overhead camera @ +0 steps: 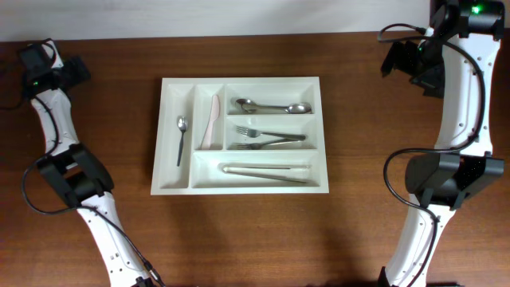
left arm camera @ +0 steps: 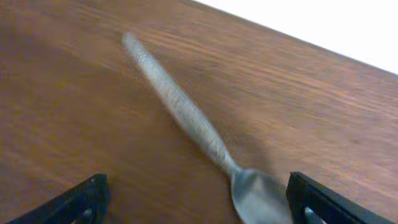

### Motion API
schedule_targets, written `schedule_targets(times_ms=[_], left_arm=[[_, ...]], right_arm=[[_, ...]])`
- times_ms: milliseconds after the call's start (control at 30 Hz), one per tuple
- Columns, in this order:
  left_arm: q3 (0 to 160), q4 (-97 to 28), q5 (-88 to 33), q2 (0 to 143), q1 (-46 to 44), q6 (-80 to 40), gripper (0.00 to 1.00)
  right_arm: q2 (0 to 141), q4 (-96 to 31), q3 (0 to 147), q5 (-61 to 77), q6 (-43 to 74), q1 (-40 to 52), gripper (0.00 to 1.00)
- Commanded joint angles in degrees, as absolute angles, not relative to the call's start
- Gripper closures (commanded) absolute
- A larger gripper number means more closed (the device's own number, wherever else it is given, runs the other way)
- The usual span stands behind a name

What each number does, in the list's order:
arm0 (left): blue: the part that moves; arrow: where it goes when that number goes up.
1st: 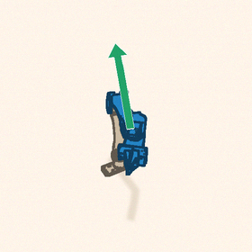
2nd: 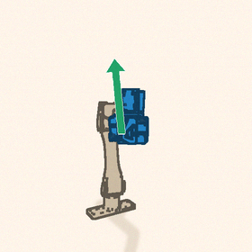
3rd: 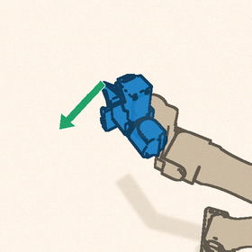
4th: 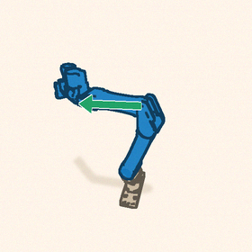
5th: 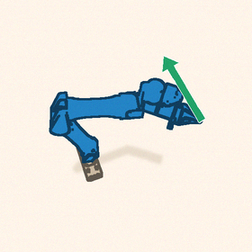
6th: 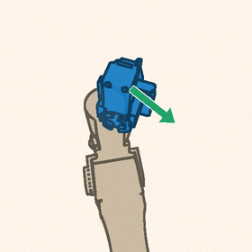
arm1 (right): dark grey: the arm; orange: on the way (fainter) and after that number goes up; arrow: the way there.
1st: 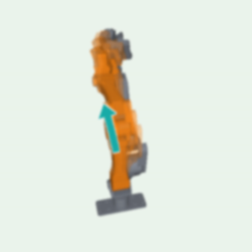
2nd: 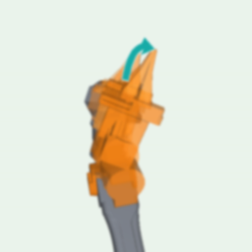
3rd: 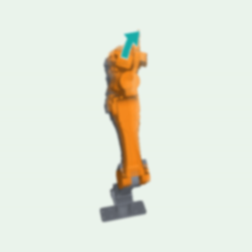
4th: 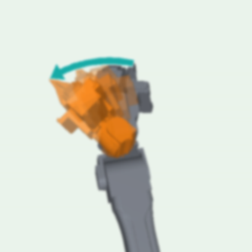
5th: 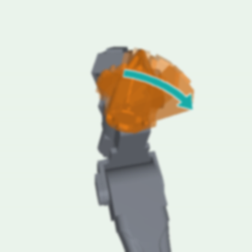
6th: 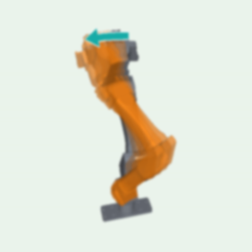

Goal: Pack container

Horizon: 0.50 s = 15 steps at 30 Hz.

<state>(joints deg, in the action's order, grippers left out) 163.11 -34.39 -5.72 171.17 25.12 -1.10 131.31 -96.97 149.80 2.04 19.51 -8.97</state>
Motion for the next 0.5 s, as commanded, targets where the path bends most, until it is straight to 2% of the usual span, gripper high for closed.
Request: schedule_targets(times_ms=[0,467], left_arm=[[166.8,-36.3,-7.2,173.3,23.6,-2.3,0.07],[168.7,-37.2,-10.8,173.4,22.9,0.9,0.07]], right_arm=[[130.6,-97.1,150.1,2.3,20.0,-9.1,0.01],[130.6,-97.1,150.1,2.3,20.0,-9.1,0.01]])
